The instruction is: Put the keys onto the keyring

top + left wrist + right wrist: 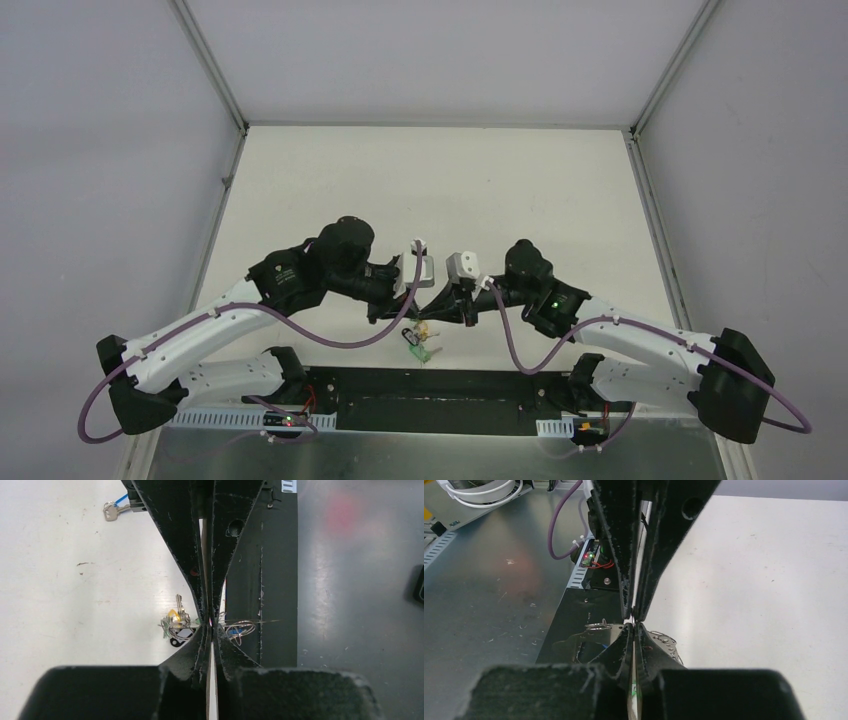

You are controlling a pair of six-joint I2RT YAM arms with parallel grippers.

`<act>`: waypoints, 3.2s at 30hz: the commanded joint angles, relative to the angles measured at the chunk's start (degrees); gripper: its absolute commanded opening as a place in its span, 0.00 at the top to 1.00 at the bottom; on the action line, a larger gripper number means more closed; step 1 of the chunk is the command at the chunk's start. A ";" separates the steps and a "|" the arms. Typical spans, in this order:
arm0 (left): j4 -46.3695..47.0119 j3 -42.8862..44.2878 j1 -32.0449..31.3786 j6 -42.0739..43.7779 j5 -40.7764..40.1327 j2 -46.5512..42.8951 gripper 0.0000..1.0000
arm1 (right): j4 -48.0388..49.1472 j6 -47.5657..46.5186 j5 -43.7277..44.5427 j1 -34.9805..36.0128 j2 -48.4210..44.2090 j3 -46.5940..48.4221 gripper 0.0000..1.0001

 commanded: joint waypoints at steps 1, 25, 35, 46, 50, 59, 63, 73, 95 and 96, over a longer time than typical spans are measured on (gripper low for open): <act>2.56 2.24 -0.48 1.25 1.89 -1.83 0.83 | -1.48 0.27 4.65 0.44 -0.71 2.87 1.00; 22.24 -14.48 -0.47 -9.09 -15.50 -25.38 0.06 | -3.73 -6.51 4.05 0.30 -8.70 -0.96 1.00; 24.27 -16.61 -0.42 -14.78 -20.02 -28.02 0.01 | -11.97 3.52 11.65 -4.21 -3.06 9.06 1.00; 13.14 -13.52 -0.46 -40.04 -39.86 -22.77 0.01 | -37.66 20.38 23.55 -24.00 6.60 32.51 1.00; 10.51 -13.24 -0.46 -46.73 -40.55 -16.71 0.01 | -44.06 25.35 27.23 -31.32 8.62 38.45 1.00; 9.67 -5.34 -0.32 -49.03 -26.89 6.76 0.01 | -51.15 27.96 22.13 -45.63 9.79 36.70 1.00; 10.86 -1.30 -0.34 -53.65 -26.83 17.90 0.01 | -51.82 27.54 23.42 -50.27 7.36 33.27 1.00; 16.75 14.95 -0.27 -42.83 -16.71 44.21 0.07 | -51.65 26.61 32.80 -56.16 2.30 23.20 1.00; 32.47 28.86 1.45 -23.80 -8.62 65.89 0.33 | -48.31 30.12 40.49 -59.90 -1.47 15.89 1.00; 32.46 29.04 1.45 -23.97 -8.04 66.80 0.34 | -48.30 30.16 40.18 -59.90 -1.42 16.00 1.00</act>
